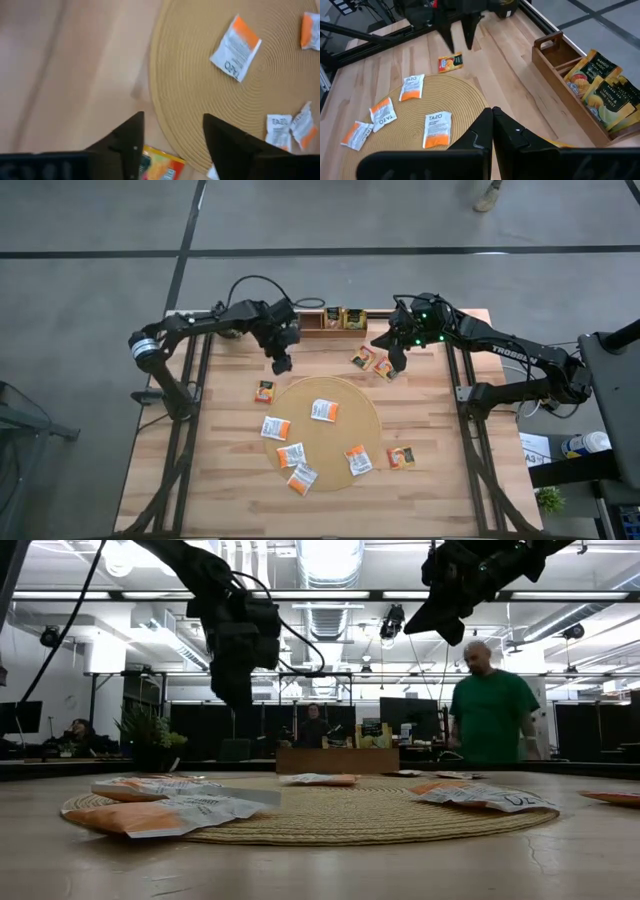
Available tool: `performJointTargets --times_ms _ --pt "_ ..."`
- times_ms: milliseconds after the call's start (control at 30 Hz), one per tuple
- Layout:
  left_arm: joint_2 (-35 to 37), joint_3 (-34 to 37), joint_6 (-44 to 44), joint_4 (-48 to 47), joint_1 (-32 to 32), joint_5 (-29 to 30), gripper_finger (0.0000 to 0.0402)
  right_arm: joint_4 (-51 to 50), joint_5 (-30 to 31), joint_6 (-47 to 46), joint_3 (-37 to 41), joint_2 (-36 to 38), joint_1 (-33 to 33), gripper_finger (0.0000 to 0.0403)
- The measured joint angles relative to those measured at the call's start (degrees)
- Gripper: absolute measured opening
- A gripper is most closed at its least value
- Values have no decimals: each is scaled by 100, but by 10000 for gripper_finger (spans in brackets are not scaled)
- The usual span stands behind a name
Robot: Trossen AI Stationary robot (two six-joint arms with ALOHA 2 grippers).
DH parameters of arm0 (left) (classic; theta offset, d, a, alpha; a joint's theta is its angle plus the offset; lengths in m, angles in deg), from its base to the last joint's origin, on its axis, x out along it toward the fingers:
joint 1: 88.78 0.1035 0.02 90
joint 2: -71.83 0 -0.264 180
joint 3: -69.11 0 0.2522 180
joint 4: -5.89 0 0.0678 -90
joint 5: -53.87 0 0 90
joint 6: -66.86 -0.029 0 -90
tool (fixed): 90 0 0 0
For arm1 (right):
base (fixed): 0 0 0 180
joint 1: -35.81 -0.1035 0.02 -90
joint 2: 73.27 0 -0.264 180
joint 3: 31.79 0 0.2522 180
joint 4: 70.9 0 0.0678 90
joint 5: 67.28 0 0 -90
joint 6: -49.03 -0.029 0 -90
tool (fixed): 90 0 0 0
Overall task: Pick & Place Tea
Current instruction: Put the red tea bag into the middle section of the wooden organizer
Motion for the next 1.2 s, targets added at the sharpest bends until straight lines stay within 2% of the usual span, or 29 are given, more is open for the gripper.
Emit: performJointTargets --times_ms 167,300,433,633,800,1000,1200 --pt "0 125 119 -559 -167 127 247 2 -8 -8 0 0 0 9" --pt "18 139 130 -1166 -232 701 249 4 -11 -9 0 0 -1 9" --pt "157 319 131 -1098 -208 811 243 6 -13 -9 0 0 -2 9" --pt "465 1080 177 -737 -171 962 236 9 -15 -39 0 0 -79 9" --pt "804 1875 71 -31 -185 1125 236 16 -15 -24 2 0 -207 9" --pt "1315 2553 59 671 -189 1899 235 15 -5 -53 2 0 -344 9" --pt "1798 3229 -21 1704 -193 1912 235 13 128 -93 2 -4 -402 9"
